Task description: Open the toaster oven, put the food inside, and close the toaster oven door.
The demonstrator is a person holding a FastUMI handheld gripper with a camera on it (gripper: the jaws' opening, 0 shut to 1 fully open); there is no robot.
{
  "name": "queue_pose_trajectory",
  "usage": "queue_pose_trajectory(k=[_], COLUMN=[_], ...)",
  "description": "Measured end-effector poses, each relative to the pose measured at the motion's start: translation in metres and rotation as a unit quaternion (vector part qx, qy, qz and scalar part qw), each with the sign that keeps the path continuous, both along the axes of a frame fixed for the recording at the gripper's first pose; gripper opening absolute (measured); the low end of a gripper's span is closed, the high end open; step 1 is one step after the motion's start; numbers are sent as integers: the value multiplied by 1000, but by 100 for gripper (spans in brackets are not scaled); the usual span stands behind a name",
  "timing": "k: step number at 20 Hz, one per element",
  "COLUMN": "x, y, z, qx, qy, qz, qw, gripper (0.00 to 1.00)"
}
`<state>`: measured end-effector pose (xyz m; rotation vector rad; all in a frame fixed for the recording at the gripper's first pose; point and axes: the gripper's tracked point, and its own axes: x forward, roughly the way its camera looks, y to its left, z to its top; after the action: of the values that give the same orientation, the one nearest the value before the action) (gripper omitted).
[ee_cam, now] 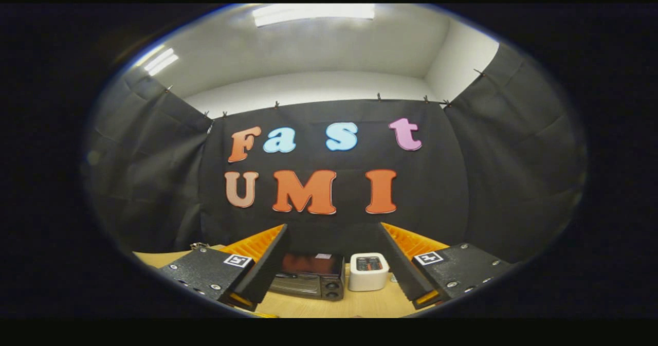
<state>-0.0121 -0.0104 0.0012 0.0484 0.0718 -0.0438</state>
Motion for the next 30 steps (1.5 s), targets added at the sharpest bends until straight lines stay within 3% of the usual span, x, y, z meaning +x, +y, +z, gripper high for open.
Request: queue_pose_trajectory(k=[17,23,28,30], x=[83,113,128,136], y=[130,144,159,160], z=[-178,-232,-268,-264], qx=[47,25,41,41], qy=[145,183,208,186], qz=[101,72,57,47], qw=[983,980,976,981], gripper=[99,99,99,99])
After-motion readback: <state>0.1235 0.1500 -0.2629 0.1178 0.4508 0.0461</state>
